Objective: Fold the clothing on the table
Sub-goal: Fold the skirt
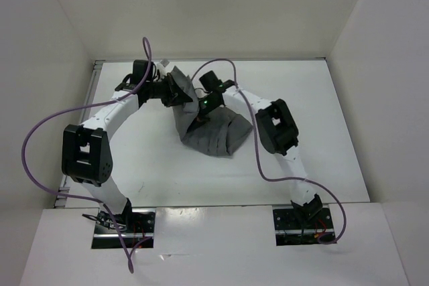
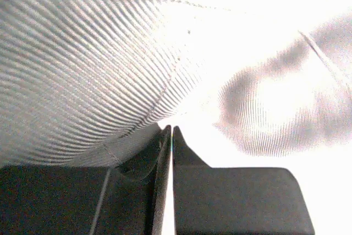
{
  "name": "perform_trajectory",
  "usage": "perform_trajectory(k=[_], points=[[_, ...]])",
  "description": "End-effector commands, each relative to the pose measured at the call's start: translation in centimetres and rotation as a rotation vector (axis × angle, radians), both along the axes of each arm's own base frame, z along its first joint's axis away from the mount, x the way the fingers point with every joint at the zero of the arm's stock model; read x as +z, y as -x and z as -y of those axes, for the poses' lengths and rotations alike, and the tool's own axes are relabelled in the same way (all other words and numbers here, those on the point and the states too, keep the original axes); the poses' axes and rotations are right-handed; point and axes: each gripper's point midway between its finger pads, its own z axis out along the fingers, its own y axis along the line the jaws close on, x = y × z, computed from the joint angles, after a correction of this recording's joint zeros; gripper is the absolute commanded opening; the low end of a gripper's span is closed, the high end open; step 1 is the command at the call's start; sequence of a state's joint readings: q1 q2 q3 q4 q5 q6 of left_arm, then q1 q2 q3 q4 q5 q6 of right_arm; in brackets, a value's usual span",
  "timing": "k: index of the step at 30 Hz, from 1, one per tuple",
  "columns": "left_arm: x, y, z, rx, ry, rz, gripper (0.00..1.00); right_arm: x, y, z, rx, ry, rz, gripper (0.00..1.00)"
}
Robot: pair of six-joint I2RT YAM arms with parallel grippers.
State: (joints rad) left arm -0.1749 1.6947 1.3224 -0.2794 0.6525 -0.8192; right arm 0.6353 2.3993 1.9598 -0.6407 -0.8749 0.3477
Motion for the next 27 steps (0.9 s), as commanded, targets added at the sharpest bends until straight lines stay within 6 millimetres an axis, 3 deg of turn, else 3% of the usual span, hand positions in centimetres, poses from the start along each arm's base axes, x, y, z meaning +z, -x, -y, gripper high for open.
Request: perform_trajectory(k=[1,2,5,6,7,12,14,16,21,23,27], points=[[1.2,-0.4,0.3,-0.014,0.014,0.053,0.0,9.1,-3.4,3.8,-0.114,-0.086,0.186,0.06],[1.0,-0.2,0.3,-0.022,0.005,0.052,0.0,10.4,-3.8,4.8,-0.141,-0.086,0.217,0.06],[0.6,0.1,0.2,-0.029,-0.006,0.037,0.0,9.8,-4.8,8.2,-0.23,-0.028,0.191,0.07],[0.2,0.3,0.1,-0.035,-0.013,0.037,0.0,10.6,-4.9,9.1,-0.253,-0.022,0.212,0.09],[0.3,0.4,0.2,-0.05,-0.01,0.043,0.0,9.1,-4.9,10.4,-0.292,0.04,0.199,0.11],[-1.8,1.2,0.7,-0.089,-0.038,0.003,0.0,6.4,-3.7,15.1,-0.407,0.186,0.135,0.12],[-1.4,1.3,1.2,-0.105,-0.031,0.011,0.0,5.4,-3.9,16.8,-0.474,0.27,0.139,0.12],[-1.2,1.2,2.4,-0.137,-0.033,0.028,0.0,4.7,-3.0,18.3,-0.529,0.347,0.126,0.12],[-1.5,1.4,5.3,-0.212,-0.031,0.022,0.0,0.6,-1.6,23.0,-0.652,0.596,0.095,0.12],[-2.5,2.0,6.8,-0.268,-0.048,0.015,0.0,-0.9,-0.6,23.5,-0.654,0.636,0.056,0.12],[-3.5,3.5,9.2,-0.353,-0.074,-0.007,0.0,-3.3,-0.8,24.5,-0.671,0.695,0.03,0.12]])
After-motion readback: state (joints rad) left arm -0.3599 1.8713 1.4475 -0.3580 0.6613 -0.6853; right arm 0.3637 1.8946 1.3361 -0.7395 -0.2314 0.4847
